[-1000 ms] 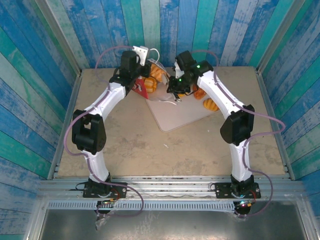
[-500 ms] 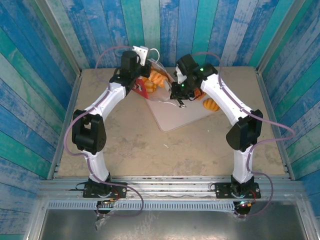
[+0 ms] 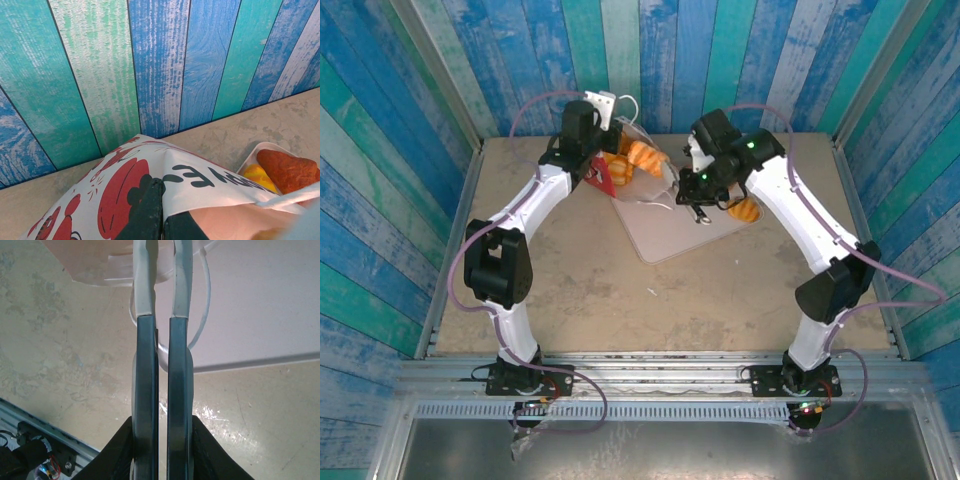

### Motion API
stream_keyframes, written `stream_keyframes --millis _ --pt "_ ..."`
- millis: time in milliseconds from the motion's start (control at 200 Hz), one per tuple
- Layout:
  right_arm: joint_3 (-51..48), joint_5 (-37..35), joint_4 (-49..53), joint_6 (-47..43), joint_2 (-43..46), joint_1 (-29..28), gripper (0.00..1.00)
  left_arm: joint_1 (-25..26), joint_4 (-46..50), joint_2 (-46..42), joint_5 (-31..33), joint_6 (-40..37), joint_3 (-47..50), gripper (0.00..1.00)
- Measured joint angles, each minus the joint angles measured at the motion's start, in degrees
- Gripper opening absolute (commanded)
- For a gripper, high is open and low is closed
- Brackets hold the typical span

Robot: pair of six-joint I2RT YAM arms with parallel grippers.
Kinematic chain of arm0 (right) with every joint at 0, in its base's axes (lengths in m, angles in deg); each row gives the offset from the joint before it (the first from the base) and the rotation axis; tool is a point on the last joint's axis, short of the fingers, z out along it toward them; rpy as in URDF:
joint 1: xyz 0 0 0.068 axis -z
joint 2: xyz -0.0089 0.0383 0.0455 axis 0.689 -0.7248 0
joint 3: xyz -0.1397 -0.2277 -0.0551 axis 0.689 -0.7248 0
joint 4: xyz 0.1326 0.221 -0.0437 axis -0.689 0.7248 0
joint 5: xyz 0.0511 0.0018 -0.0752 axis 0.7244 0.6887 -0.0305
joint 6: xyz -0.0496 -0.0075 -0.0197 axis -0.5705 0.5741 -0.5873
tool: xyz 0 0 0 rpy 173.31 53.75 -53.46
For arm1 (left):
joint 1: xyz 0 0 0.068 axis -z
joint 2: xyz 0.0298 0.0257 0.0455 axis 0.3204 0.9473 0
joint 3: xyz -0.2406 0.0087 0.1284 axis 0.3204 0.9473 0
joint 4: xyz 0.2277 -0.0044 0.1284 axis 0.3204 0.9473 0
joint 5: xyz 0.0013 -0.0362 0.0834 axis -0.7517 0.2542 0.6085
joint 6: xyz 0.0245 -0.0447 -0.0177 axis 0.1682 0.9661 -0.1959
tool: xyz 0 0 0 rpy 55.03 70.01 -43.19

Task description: Take the fake bread out of the paper bag

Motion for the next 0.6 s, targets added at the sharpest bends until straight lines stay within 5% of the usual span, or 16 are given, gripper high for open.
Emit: stream_keyframes --millis 601 --pt "-10.7 3.3 2.3 1.4 17.1 10.5 0.01 0.0 0.9 0.0 0.3 0.1 -0.4 0.0"
